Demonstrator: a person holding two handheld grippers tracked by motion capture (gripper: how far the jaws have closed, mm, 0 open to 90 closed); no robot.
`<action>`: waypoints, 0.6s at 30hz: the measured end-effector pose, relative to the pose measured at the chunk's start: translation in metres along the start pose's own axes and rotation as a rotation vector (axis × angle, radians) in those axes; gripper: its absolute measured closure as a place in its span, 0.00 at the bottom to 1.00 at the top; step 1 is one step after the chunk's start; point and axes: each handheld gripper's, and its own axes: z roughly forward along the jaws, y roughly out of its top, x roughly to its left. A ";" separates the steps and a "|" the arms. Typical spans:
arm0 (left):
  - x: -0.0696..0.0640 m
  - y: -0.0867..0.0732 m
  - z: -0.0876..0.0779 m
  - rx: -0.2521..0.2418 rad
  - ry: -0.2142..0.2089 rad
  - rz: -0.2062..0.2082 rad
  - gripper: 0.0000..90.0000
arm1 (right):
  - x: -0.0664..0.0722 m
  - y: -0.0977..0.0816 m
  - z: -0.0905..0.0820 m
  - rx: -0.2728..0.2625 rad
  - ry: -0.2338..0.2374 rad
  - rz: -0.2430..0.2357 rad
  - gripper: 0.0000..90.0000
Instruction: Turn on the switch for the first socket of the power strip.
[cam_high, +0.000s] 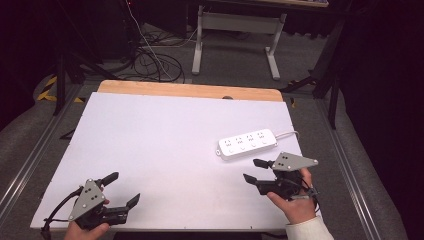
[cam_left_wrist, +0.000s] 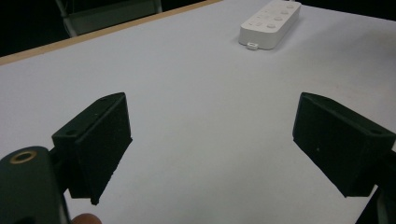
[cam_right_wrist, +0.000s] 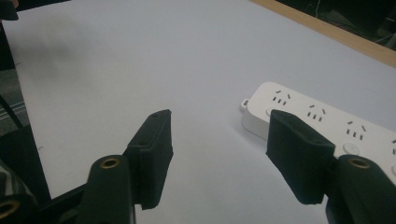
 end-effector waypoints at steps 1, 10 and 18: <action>0.000 0.000 0.000 0.000 -0.001 0.001 0.14 | -0.001 0.001 0.000 0.002 -0.001 -0.001 0.46; 0.000 0.000 0.000 0.000 0.000 0.003 0.14 | -0.009 0.009 0.001 0.009 -0.011 0.001 0.47; 0.000 0.000 0.000 0.001 -0.001 -0.001 0.14 | -0.020 0.018 0.004 0.013 -0.030 0.013 0.64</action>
